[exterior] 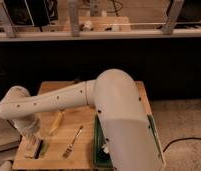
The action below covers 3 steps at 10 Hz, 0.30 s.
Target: Place eraser in plastic cup
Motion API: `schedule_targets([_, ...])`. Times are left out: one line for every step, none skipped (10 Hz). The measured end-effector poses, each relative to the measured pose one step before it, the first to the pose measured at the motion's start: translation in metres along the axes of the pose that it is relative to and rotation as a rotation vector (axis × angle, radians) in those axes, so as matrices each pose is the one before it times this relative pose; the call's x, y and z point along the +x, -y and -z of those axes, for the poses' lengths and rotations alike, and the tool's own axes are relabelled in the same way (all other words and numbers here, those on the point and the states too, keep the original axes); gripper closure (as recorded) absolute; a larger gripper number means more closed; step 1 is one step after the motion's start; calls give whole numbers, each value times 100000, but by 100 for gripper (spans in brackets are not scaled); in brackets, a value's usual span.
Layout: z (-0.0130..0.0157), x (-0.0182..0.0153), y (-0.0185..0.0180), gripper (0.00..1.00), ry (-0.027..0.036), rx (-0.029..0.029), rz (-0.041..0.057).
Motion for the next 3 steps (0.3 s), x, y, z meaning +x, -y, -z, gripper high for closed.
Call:
schedule_targets([-17, -7, -40, 20, -1, -77, -118])
schedule_targets([80, 112, -128, 20, -267, 32, -640])
schedule_targets([117, 194, -137, 20, -211, 142, -763])
